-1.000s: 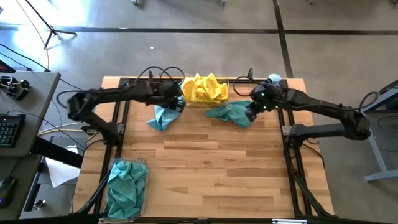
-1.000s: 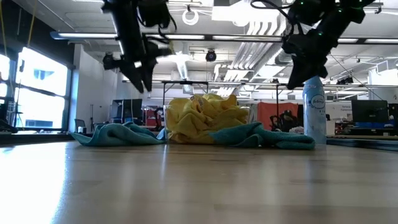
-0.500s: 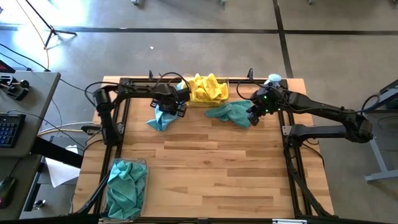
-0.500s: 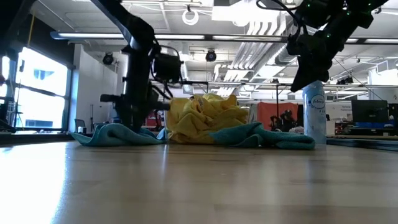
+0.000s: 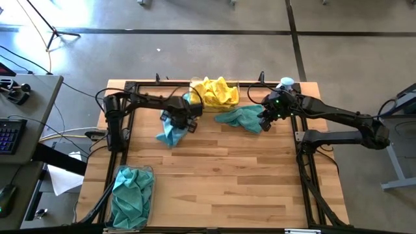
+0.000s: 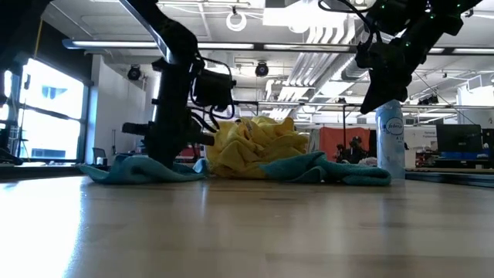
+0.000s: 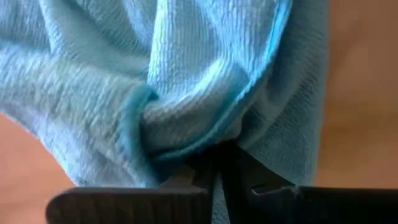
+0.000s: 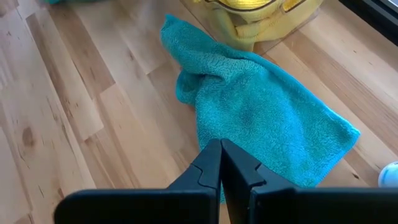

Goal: Sort microfiber towel by color & place in baskets
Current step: Put the blue microfiber towel into the bottom transparent bin

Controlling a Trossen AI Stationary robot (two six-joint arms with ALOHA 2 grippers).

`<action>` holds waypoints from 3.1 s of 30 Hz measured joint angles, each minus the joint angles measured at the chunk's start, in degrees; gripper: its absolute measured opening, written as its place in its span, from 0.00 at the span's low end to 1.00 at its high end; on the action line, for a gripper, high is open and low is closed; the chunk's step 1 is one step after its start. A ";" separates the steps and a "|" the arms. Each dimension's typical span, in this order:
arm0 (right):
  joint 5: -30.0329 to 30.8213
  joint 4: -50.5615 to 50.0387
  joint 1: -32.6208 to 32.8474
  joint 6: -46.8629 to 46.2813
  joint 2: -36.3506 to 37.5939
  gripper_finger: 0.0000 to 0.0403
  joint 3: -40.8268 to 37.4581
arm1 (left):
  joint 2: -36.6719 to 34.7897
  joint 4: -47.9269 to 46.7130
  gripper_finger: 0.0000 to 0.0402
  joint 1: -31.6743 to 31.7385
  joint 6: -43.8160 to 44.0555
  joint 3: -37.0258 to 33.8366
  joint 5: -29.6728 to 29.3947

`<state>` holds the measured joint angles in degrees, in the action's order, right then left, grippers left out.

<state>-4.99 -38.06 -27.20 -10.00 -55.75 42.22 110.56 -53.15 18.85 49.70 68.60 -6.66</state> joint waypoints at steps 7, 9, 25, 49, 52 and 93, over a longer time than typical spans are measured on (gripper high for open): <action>-0.07 0.09 0.00 0.00 0.00 0.01 0.01 | -11.41 -7.18 0.00 -8.42 9.36 -0.20 -0.47; -0.24 0.11 0.00 0.12 0.00 0.01 0.02 | -15.93 -8.80 0.00 -11.86 13.69 -0.26 -3.06; -0.46 7.58 0.00 -7.71 -0.02 0.01 0.04 | -38.66 -14.99 0.00 -43.66 24.89 9.25 -26.54; 7.87 10.18 12.09 -27.29 -5.60 0.01 0.11 | -27.74 -36.85 0.00 -73.62 45.57 31.19 5.84; 9.05 11.46 13.97 -27.65 -8.43 0.01 0.11 | -25.98 -36.87 0.00 -77.20 52.07 31.17 13.89; 5.37 22.62 16.59 -24.48 -17.91 0.01 0.09 | -35.54 -35.70 0.00 -87.50 75.97 8.88 20.35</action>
<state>0.38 -15.44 -10.61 -34.48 -73.65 42.30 75.02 -88.84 -68.64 125.67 77.48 13.68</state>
